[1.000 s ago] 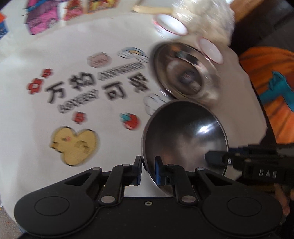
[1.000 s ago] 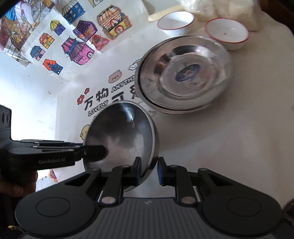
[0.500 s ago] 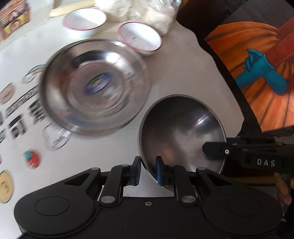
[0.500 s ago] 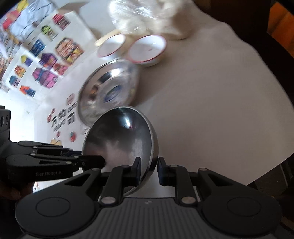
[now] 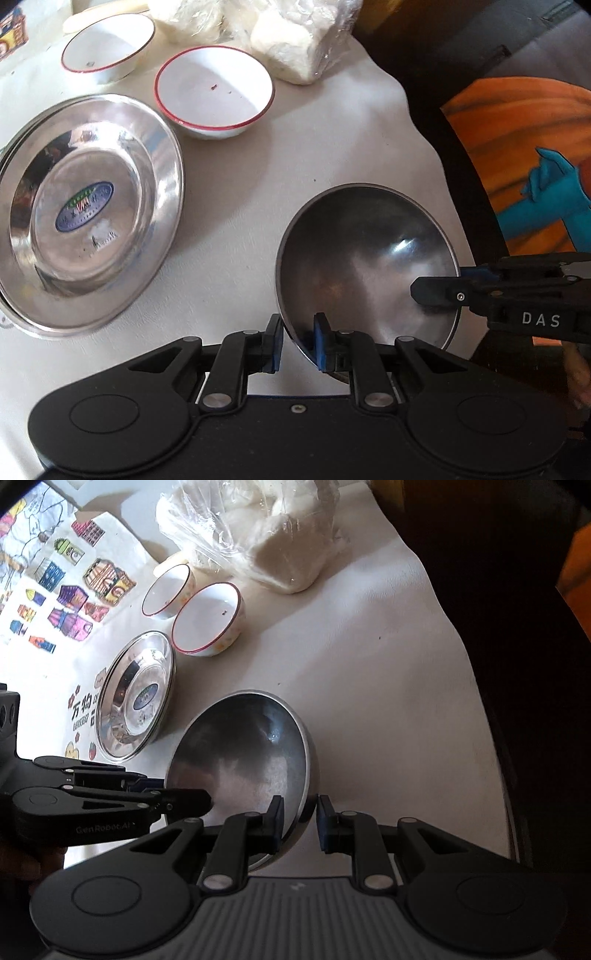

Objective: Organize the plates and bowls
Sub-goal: 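Lift the small steel bowl with both tools and carry it toward the white bowls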

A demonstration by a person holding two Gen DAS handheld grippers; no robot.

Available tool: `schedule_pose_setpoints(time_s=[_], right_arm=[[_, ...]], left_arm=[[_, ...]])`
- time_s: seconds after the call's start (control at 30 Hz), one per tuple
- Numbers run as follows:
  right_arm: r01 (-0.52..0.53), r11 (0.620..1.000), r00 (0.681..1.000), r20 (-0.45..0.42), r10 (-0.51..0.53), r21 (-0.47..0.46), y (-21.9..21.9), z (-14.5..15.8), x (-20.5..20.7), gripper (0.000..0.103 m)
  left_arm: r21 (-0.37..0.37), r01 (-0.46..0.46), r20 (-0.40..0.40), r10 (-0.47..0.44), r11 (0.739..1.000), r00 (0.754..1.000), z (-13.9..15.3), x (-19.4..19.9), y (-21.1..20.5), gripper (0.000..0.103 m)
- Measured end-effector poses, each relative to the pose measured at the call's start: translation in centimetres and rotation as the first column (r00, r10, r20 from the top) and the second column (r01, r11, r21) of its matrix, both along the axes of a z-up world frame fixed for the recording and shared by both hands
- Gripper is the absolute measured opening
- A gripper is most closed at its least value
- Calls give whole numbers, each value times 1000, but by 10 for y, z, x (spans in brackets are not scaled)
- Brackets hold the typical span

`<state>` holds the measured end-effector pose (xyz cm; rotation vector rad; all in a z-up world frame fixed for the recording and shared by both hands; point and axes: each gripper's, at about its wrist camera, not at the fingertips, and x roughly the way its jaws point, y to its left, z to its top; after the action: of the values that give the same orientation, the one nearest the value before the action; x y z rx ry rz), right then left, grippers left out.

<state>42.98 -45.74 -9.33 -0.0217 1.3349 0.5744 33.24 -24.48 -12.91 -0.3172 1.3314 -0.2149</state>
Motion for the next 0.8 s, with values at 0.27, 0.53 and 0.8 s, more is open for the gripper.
schedule_pose_setpoints(time_s=[0.27,0.53,0.8], right_arm=[[-80,996,997,-8,80,31,1,-6,10,21],[-55,996,998,-7,55,64,-5,-6,7,37],[38,996,999,30,-40,80,-14,-1,4,55]], left_arm=[[58,-57,-13,58,997,998,0,-7,2,19],[112,-53,-4,54,992,999,6,-10,1,29],[146,-30,43,24,989,999,31,-14,19,63]])
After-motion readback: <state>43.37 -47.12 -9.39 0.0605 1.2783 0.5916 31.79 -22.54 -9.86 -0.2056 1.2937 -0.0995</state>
